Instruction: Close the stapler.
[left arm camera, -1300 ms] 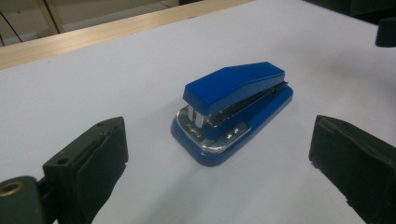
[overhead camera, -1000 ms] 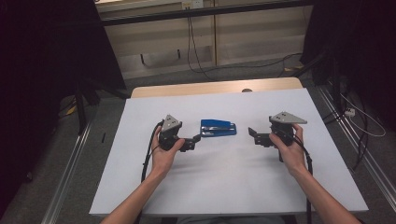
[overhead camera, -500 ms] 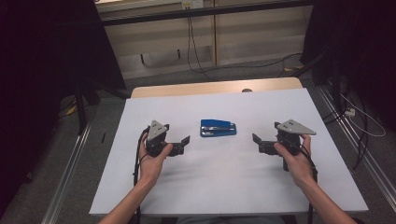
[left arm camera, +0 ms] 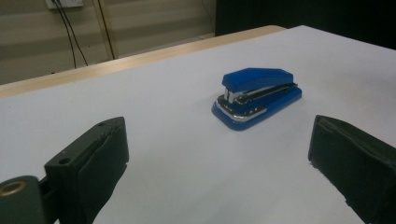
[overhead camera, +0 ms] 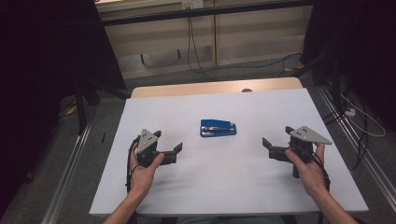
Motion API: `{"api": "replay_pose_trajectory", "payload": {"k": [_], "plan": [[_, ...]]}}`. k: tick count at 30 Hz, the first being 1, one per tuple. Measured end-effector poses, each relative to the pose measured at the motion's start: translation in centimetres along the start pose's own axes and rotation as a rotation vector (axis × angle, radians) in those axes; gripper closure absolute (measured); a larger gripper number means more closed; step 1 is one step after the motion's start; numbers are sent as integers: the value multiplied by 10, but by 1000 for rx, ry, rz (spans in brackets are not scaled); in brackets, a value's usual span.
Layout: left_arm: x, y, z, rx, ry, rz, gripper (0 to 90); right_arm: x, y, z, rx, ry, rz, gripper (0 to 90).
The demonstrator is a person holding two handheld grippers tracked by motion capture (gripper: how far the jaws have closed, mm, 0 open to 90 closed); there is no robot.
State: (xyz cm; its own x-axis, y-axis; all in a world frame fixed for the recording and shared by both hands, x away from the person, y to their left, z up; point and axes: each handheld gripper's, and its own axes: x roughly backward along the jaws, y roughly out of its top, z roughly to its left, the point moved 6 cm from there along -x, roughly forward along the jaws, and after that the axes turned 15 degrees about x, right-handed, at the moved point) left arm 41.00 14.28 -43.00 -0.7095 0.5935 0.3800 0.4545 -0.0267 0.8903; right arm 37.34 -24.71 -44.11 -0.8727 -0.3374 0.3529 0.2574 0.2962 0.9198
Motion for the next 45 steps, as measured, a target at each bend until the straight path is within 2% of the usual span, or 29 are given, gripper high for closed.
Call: {"api": "replay_pose_trajectory", "payload": {"k": [8,16,19,21,24,26,27,29,32,36,38,42,45], "plan": [[16,-9,9,14,45,-8,47,17,-10,-6,-8,-29,12,34],[35,-15,16,23,52,-20,47,29,-18,-9,-7,-63,27,40],[40,-17,20,37,71,-20,46,30,-19,-8,-12,-61,26,41],[43,-19,21,36,64,-6,45,31,-19,-8,-10,-61,25,42],[46,-24,21,18,60,10,45,34,-23,-8,-6,-65,34,41],[49,-27,22,24,58,17,45,35,-25,-9,-9,-70,38,41],[50,-29,22,27,62,25,45,36,-27,-9,-16,-69,40,41],[52,-30,23,6,78,21,45,37,-28,-11,-28,-79,42,38],[54,-34,22,30,65,33,45,38,-29,-12,-37,-87,37,34],[57,-38,24,22,86,40,45,40,-31,-8,-19,-74,40,30],[59,-35,25,28,86,17,45,40,-31,-6,-11,-63,35,25],[57,-34,28,52,83,6,45,38,-32,-8,-18,-80,33,24],[59,-33,28,44,84,-1,45,38,-33,-8,-28,-81,41,23]]}}
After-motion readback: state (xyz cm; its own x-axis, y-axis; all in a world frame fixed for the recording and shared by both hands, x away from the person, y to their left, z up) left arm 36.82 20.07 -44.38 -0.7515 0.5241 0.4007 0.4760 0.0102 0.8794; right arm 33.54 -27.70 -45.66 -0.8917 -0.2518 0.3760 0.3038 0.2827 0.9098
